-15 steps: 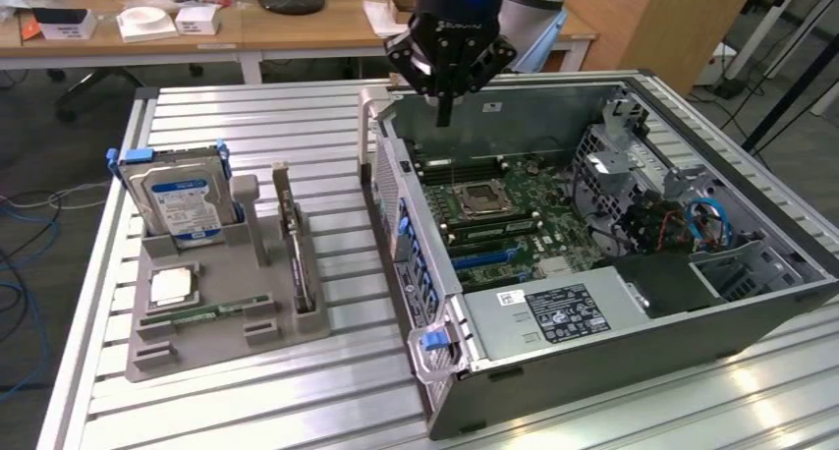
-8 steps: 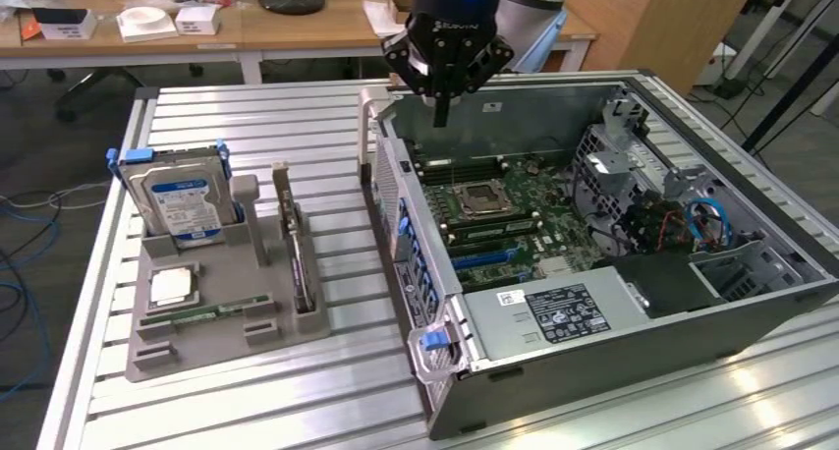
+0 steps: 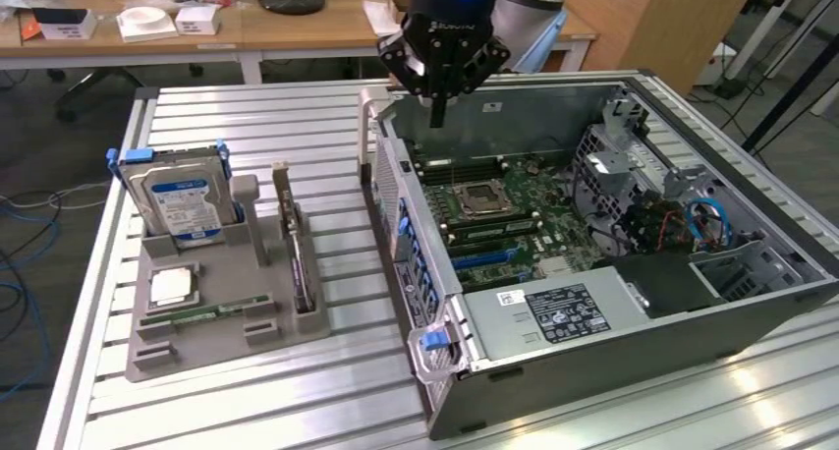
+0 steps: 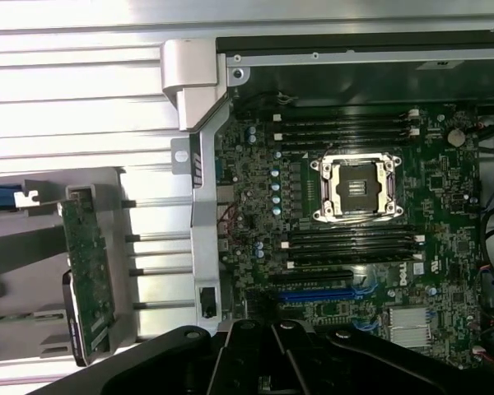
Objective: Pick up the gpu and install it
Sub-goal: 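Reach for the gpu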
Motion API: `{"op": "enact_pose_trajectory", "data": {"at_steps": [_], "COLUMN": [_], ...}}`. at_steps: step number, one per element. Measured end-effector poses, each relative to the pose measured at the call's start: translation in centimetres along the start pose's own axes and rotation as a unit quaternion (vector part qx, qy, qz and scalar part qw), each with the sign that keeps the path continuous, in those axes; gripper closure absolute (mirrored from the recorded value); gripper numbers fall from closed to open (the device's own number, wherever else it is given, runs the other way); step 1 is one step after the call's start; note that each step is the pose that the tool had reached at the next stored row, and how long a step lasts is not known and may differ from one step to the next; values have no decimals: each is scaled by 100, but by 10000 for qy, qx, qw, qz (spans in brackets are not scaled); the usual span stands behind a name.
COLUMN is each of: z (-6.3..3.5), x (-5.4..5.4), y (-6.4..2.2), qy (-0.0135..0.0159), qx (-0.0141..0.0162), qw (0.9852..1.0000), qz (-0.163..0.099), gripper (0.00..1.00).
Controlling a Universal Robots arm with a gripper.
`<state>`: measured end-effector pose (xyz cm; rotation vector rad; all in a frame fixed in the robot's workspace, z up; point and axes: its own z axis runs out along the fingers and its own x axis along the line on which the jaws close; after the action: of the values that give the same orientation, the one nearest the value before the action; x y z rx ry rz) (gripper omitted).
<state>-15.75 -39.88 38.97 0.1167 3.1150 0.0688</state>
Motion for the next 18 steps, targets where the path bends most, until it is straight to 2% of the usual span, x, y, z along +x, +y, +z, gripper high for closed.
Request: {"op": "enact_pose_trajectory", "data": {"at_steps": [18], "z": [4], "x": [146], "y": [-11], "qy": [3], "qx": [0], "qw": [10000], "qz": [0], "gripper": [89]}}
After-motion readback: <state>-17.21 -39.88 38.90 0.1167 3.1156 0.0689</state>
